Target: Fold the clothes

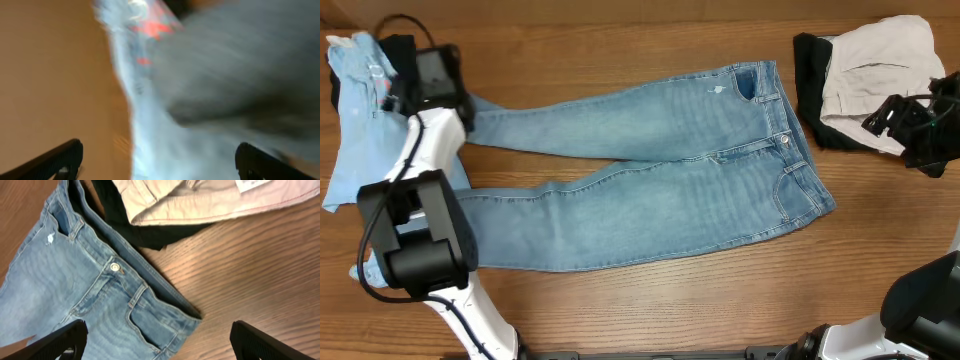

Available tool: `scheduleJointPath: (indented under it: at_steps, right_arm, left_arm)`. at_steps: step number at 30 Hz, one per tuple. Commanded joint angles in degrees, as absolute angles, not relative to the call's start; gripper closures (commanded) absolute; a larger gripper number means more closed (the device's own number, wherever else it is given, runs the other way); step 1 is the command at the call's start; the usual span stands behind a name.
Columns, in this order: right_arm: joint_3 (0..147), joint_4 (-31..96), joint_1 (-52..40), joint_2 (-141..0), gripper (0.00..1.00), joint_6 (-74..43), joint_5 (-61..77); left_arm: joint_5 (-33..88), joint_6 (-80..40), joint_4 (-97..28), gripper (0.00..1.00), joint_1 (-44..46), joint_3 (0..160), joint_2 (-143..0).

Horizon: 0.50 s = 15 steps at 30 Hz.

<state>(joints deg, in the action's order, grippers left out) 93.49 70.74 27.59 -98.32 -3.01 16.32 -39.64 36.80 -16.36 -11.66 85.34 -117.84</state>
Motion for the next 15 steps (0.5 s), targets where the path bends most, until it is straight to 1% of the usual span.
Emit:
scheduleJointPath:
  at_steps: [1, 2, 4, 7, 10, 13, 15]
  right_arm:
    - [94.9, 67.5, 27.3, -97.2, 0.07, -3.2, 16.7]
    - [94.9, 66.5, 27.0, -97.2, 0.09, -3.2, 16.3]
    - [94.9, 64.5, 26.2, -97.2, 0.09, -3.1, 14.7]
    - [94.9, 62.3, 23.4, -97.2, 0.07, -2.7, 13.6]
    - [94.9, 61.5, 20.7, -97.3, 0.04, -2.7, 13.5]
    - [94.9, 61.8, 19.6, -98.0, 0.03, -2.7, 13.6]
    - [94.7, 62.2, 19.6, -98.6, 0.03, -2.7, 13.5]
  left_arm:
    - [-29.1, 27.6, -29.2, 0.0, -7.2, 85.9, -116.3]
    - [-25.3, 25.0, -31.7, 0.0, -6.7, 86.1, -116.3]
    - [-17.9, 20.2, -37.8, 0.0, -6.5, 87.3, -116.3]
    - [-14.9, 17.1, -43.1, 0.0, -7.1, 90.6, -116.3]
    - [-19.8, 21.7, -39.6, 0.0, -7.2, 92.2, -116.3]
    - [-19.8, 32.2, -32.0, 0.0, -7.2, 92.3, -116.3]
    - [-18.5, 34.3, -29.2, 0.0, -7.7, 92.2, -116.4]
